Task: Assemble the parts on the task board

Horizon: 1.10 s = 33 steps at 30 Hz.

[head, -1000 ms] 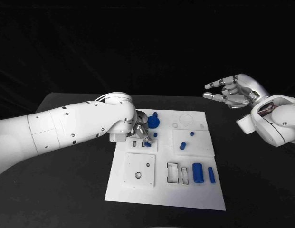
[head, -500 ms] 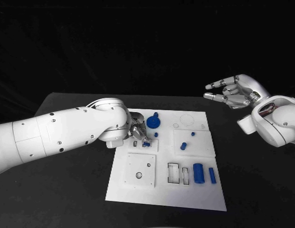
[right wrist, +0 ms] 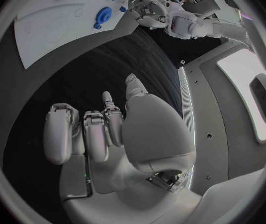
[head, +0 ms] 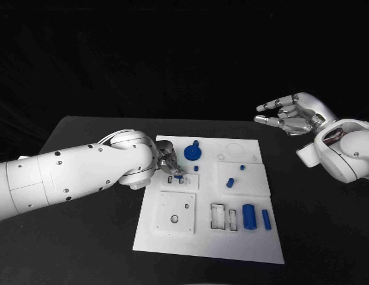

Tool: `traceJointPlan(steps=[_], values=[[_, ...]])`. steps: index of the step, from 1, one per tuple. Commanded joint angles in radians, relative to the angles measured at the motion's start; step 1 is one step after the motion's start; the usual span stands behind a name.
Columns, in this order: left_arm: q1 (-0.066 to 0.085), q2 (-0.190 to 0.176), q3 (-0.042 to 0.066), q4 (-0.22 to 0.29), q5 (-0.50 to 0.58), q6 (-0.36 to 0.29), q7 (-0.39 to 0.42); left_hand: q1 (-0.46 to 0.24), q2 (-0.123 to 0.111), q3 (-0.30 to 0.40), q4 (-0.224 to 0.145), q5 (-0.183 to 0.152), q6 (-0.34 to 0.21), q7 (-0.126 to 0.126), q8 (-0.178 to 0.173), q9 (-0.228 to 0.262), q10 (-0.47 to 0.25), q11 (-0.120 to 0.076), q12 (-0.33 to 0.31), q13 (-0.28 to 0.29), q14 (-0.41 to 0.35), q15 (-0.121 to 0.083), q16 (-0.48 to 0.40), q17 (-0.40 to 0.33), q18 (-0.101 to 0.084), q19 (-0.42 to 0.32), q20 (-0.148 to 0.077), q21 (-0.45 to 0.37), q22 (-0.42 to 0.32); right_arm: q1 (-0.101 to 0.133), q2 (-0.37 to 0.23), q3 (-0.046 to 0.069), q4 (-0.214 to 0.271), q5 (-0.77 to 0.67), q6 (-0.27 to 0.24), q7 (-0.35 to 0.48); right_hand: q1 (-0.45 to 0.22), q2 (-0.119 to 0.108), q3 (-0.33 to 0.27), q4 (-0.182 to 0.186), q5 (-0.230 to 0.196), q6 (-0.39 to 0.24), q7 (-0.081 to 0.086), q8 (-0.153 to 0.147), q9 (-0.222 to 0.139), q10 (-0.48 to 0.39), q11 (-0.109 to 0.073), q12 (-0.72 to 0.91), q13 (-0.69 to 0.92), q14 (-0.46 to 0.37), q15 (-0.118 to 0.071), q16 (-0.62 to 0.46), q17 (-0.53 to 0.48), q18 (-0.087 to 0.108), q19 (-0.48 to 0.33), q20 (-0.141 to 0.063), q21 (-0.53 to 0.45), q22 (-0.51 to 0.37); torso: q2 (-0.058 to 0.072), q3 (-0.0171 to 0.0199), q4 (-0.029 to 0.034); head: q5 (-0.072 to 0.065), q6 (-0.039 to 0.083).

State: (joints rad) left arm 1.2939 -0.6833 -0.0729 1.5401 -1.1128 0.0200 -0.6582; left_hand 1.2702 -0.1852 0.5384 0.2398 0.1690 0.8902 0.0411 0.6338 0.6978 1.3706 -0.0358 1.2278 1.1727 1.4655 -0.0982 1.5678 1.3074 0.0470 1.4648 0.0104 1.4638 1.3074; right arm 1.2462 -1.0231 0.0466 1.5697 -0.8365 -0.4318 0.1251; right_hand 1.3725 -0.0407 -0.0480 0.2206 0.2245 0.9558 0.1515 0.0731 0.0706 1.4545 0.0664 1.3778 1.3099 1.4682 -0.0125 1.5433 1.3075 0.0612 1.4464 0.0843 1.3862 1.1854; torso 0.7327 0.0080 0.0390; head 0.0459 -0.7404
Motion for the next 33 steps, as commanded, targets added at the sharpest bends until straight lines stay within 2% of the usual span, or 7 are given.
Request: traceJointPlan(steps=[1,10,19,33], values=[[-0.001,0.001,0.001,0.004,-0.049,-0.025,0.011,0.004,-0.002,0.179,-0.171,-0.001,0.007,0.001,0.003,0.002,0.009,0.002,0.007,0.001,0.105,0.004,0.003,0.263,-0.011,0.052,0.004,0.005,0.088,-0.001,0.001,0.000,0.000,-0.008,0.010,0.006,-0.003,0.006,-0.004,-0.002,0.005,0.009,0.000,0.003,0.000,-0.007,-0.002,-0.006,0.121,0.090,-0.002,-0.005,0.213,0.013,-0.006,0.001,-0.007,-0.001,0.000,0.0005,-0.0010,0.002,0.000],[-0.003,0.004,0.000,0.006,-0.059,0.023,0.005,0.004,-0.004,0.183,-0.173,-0.001,0.009,0.000,0.002,0.002,0.010,0.001,0.008,0.002,0.105,0.004,0.003,0.263,-0.011,0.052,0.004,0.005,0.089,-0.001,0.001,0.000,0.001,-0.007,0.012,0.007,-0.003,0.006,-0.004,-0.002,0.005,0.009,0.000,0.003,0.000,-0.007,-0.002,-0.006,0.121,0.090,-0.002,-0.005,0.213,0.013,-0.006,0.001,-0.007,-0.001,0.001,0.0004,0.0001,0.002,-0.002],[-0.007,0.014,0.000,0.003,-0.061,0.066,0.001,0.003,-0.005,0.184,-0.174,-0.001,0.010,0.000,0.002,0.002,0.011,0.001,0.009,0.003,0.105,0.004,0.003,0.263,-0.011,0.053,0.003,0.007,0.092,-0.001,0.001,0.000,0.001,-0.007,0.016,0.007,-0.003,0.006,-0.004,-0.002,0.005,0.009,0.000,0.003,0.000,-0.007,-0.002,-0.006,0.121,0.090,-0.002,-0.005,0.213,0.013,-0.006,0.001,-0.007,-0.001,0.001,-0.0002,-0.0013,0.001,-0.007],[-0.010,0.024,-0.001,-0.003,-0.059,0.093,-0.002,-0.001,-0.004,0.187,-0.173,-0.002,0.013,0.000,0.002,0.002,0.014,0.001,0.011,0.006,0.105,0.004,0.003,0.263,-0.011,0.053,0.003,0.007,0.091,-0.001,0.002,0.000,0.000,-0.007,0.017,0.009,-0.003,0.006,-0.004,-0.002,0.005,0.009,0.000,0.003,0.000,-0.007,-0.002,-0.006,0.121,0.090,-0.002,-0.005,0.213,0.013,-0.006,0.001,-0.007,-0.001,0.001,-0.0005,-0.0005,0.000,-0.012]])
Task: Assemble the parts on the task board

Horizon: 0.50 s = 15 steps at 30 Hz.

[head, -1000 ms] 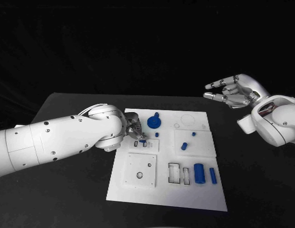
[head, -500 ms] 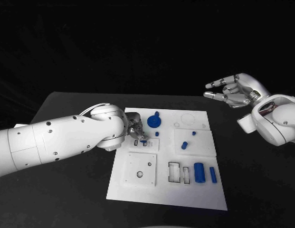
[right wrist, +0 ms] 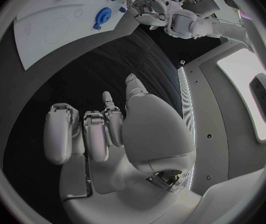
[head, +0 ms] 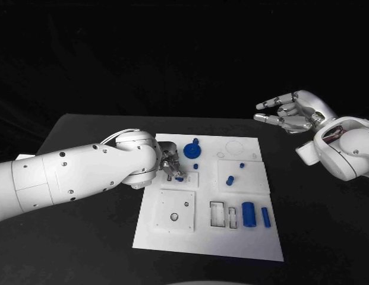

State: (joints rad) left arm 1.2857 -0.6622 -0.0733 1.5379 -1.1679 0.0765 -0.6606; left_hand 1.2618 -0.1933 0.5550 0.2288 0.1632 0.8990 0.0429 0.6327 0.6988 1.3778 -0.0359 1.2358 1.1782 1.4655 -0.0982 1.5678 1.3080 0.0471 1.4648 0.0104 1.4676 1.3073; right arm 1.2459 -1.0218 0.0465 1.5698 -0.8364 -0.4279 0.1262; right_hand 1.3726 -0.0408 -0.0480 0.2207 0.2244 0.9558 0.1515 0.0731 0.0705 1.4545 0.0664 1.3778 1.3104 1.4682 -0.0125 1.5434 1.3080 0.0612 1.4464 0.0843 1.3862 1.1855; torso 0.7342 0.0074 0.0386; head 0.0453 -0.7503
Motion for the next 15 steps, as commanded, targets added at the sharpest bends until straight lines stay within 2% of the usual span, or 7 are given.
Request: traceJointPlan(steps=[1,15], values=[[-0.002,0.004,-0.001,-0.001,-0.004,0.040,0.000,0.007,0.004,0.171,-0.162,0.004,0.004,-0.002,0.003,0.001,0.007,0.001,0.003,0.000,0.105,0.004,0.003,0.263,-0.011,0.053,0.003,0.003,0.091,-0.001,0.001,0.000,0.000,-0.007,0.014,0.008,-0.003,0.006,-0.004,-0.002,0.005,0.009,0.000,0.003,0.000,-0.007,-0.002,-0.006,0.121,0.090,-0.002,-0.005,0.213,0.013,-0.006,0.001,-0.007,-0.001,0.000,0.0003,-0.0001,0.001,-0.002],[-0.002,0.006,-0.001,-0.014,-0.004,0.073,-0.006,-0.005,0.002,0.171,-0.159,0.002,0.009,-0.004,0.002,0.002,0.009,0.000,0.004,0.001,0.105,0.003,0.003,0.263,-0.011,0.052,0.003,0.002,0.090,-0.001,0.001,0.000,0.002,-0.007,0.014,0.009,-0.003,0.006,-0.004,-0.002,0.005,0.009,0.000,0.003,0.000,-0.007,-0.002,-0.006,0.121,0.090,-0.002,-0.005,0.213,0.013,-0.006,0.001,-0.007,-0.001,0.000,0.0007,-0.0003,0.002,-0.006]])
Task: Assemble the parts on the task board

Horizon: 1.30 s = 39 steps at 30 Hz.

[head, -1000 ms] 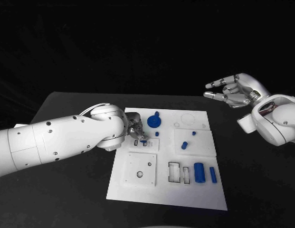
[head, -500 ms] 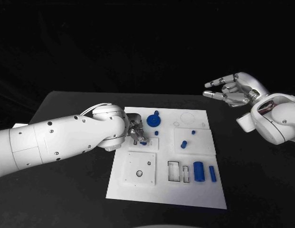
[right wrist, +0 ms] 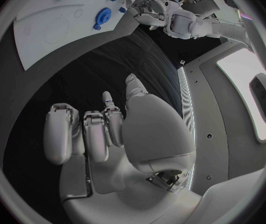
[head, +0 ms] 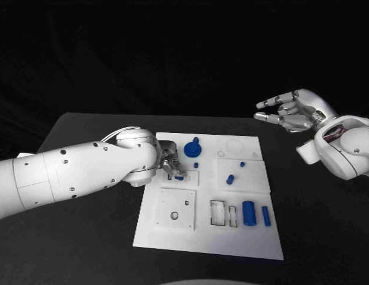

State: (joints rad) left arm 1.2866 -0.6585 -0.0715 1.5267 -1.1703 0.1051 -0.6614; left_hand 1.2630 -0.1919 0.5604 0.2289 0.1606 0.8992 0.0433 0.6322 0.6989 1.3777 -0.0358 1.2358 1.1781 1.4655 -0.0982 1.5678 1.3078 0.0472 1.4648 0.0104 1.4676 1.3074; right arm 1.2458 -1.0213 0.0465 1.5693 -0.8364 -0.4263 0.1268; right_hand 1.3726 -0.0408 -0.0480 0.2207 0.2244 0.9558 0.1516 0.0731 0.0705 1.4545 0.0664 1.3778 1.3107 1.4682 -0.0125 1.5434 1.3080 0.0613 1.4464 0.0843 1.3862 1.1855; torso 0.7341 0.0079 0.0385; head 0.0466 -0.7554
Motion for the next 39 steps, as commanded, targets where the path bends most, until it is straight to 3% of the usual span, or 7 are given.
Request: traceJointPlan(steps=[1,14,39], values=[[-0.003,0.002,-0.003,-0.003,-0.002,0.045,-0.005,-0.009,0.001,0.165,-0.158,0.005,0.010,-0.006,0.003,0.003,0.010,0.000,0.005,0.002,0.105,0.003,0.003,0.263,-0.011,0.052,0.003,0.002,0.089,-0.001,0.000,0.000,0.002,-0.007,0.013,0.009,-0.003,0.006,-0.004,-0.002,0.005,0.009,0.000,0.003,0.000,-0.007,-0.002,-0.006,0.120,0.090,-0.002,-0.005,0.213,0.013,-0.006,0.001,-0.007,-0.001,0.000,0.0003,-0.0005,0.001,-0.001],[-0.003,0.016,-0.003,-0.025,0.006,0.063,-0.006,-0.088,0.003,0.097,-0.130,0.000,0.047,-0.027,0.001,0.009,0.021,-0.017,0.017,0.016,0.105,-0.010,0.003,0.263,-0.014,0.058,-0.008,0.011,0.108,-0.001,0.000,0.000,0.007,-0.007,0.013,0.010,-0.007,0.007,-0.008,-0.001,0.003,0.010,0.000,0.003,0.000,-0.008,-0.002,-0.007,0.119,0.090,-0.002,-0.006,0.211,0.013,-0.007,0.001,-0.009,-0.004,0.001,0.0010,-0.0015,0.000,-0.005],[-0.003,0.034,-0.003,-0.049,0.008,0.088,-0.008,-0.178,0.013,-0.020,-0.076,0.002,0.079,-0.035,-0.004,0.016,0.029,-0.023,0.028,0.032,0.105,-0.016,0.003,0.263,-0.019,0.065,-0.015,0.025,0.134,-0.001,-0.003,0.000,0.016,-0.007,0.016,0.010,-0.009,0.006,-0.010,-0.001,0.002,0.009,0.000,0.003,0.000,-0.010,-0.002,-0.010,0.117,0.089,-0.002,-0.008,0.208,0.014,-0.009,0.001,-0.011,-0.008,0.000,0.0008,-0.0005,-0.004,-0.005]])
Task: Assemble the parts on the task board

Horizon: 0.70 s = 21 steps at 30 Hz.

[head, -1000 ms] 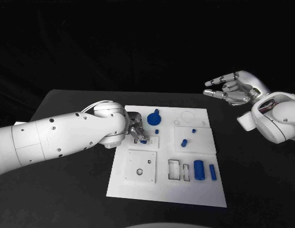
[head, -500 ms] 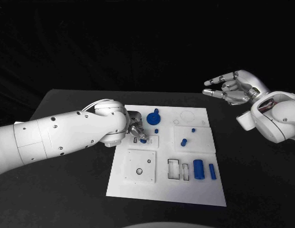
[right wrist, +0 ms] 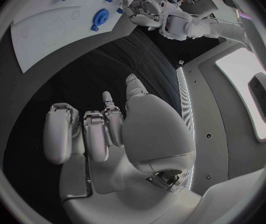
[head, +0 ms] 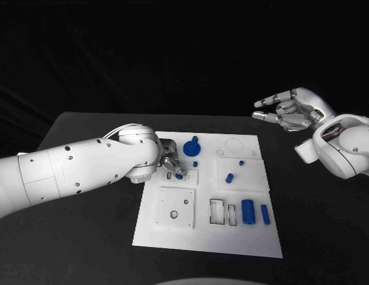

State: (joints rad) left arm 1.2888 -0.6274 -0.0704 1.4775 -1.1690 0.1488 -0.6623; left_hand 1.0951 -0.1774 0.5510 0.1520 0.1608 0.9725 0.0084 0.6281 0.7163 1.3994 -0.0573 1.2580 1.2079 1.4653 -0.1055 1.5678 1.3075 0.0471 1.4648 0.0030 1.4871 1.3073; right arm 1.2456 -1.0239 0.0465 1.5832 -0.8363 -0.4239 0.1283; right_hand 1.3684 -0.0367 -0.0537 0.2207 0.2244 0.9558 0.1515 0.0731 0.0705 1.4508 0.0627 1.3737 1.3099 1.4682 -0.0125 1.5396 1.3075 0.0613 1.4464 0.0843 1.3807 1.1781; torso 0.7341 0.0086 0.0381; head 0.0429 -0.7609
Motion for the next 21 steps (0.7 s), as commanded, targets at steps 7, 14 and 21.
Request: traceJointPlan(steps=[7,14,21], values=[[-0.005,0.005,-0.004,-0.004,0.006,0.043,-0.007,-0.025,-0.002,-0.030,0.014,0.002,0.010,-0.001,0.001,0.002,0.009,-0.003,0.008,0.004,0.105,-0.010,0.003,0.263,-0.020,0.067,-0.008,0.009,0.140,-0.001,-0.001,0.000,0.003,-0.007,0.014,0.009,-0.006,0.002,-0.006,-0.001,0.002,0.009,0.000,0.003,0.000,-0.007,0.002,-0.007,0.117,0.088,-0.002,-0.005,0.207,0.014,-0.009,0.001,-0.006,-0.002,0.000,-0.0001,0.0005,-0.001,-0.001],[-0.005,0.007,-0.004,-0.009,0.006,0.033,-0.007,-0.055,-0.002,-0.070,0.045,0.002,0.016,-0.002,0.004,0.007,0.013,-0.003,0.013,0.010,0.105,-0.010,0.003,0.263,-0.022,0.069,-0.009,0.013,0.148,-0.001,-0.001,0.000,0.003,-0.007,0.014,0.009,-0.010,0.001,-0.009,0.000,0.003,0.008,0.000,0.002,0.000,-0.009,0.002,-0.009,0.116,0.088,-0.002,-0.007,0.204,0.015,-0.011,0.001,-0.009,-0.007,0.000,-0.0003,0.0006,-0.001,0.000],[-0.005,0.008,-0.004,-0.014,0.006,0.022,-0.007,-0.093,0.003,-0.160,0.100,0.002,0.023,-0.003,0.009,0.015,0.017,-0.004,0.019,0.017,0.105,-0.010,0.003,0.263,-0.023,0.071,-0.009,0.016,0.154,-0.001,-0.001,0.000,0.002,-0.006,0.014,0.010,-0.017,0.003,-0.013,0.003,0.003,0.007,0.000,0.002,0.000,-0.011,0.002,-0.012,0.113,0.087,-0.001,-0.010,0.200,0.016,-0.013,0.001,-0.012,-0.012,0.000,-0.0007,-0.0001,-0.001,0.000]])
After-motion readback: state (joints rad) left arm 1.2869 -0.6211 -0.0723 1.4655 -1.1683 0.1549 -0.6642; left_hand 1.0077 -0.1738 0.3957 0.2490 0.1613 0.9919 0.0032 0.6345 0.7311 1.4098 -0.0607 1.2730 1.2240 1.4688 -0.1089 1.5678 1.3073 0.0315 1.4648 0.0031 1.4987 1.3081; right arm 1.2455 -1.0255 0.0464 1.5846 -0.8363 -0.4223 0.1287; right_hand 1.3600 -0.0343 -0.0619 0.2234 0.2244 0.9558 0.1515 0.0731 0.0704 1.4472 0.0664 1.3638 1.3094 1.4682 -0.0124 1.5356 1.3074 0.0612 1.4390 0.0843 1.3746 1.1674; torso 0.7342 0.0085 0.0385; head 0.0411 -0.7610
